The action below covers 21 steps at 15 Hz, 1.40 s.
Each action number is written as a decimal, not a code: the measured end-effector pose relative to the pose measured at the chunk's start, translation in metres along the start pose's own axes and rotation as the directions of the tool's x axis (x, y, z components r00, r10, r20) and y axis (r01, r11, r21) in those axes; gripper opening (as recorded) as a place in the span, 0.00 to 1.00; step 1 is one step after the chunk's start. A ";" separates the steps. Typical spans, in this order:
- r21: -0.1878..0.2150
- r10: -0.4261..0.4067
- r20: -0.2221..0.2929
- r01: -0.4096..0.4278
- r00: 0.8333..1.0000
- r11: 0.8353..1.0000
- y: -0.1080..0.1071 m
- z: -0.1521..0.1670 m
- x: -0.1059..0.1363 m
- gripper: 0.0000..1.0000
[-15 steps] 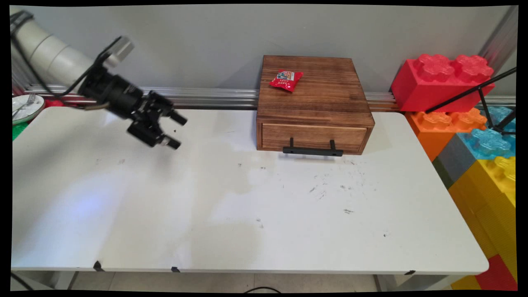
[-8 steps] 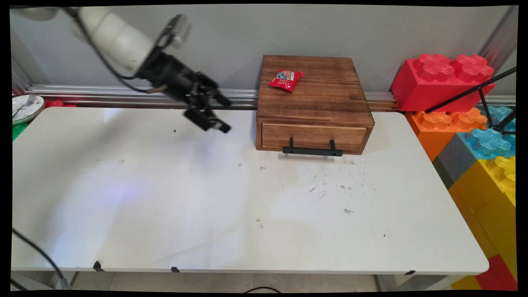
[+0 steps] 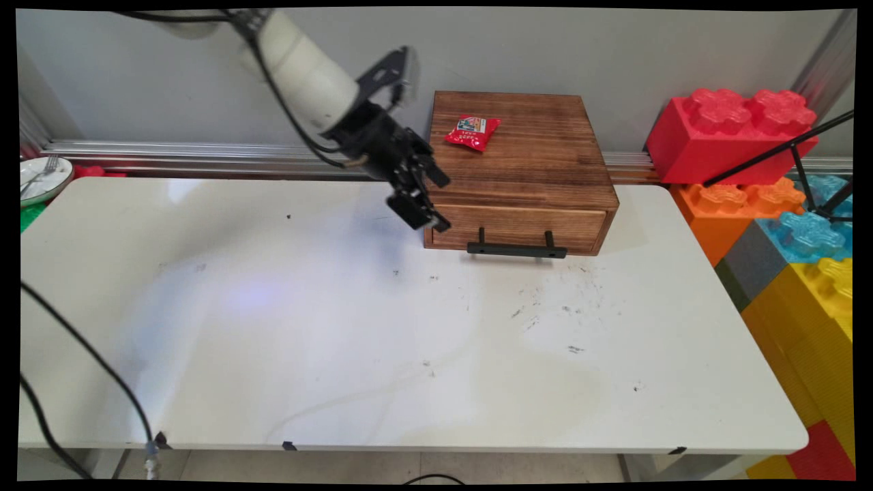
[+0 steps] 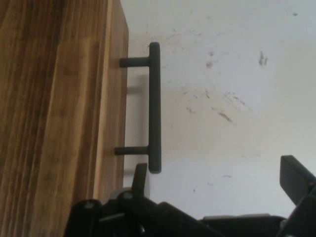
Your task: Open the drawer
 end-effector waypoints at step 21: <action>-0.012 0.024 0.124 -0.023 0.992 1.000 -0.019 0.180 0.027 1.00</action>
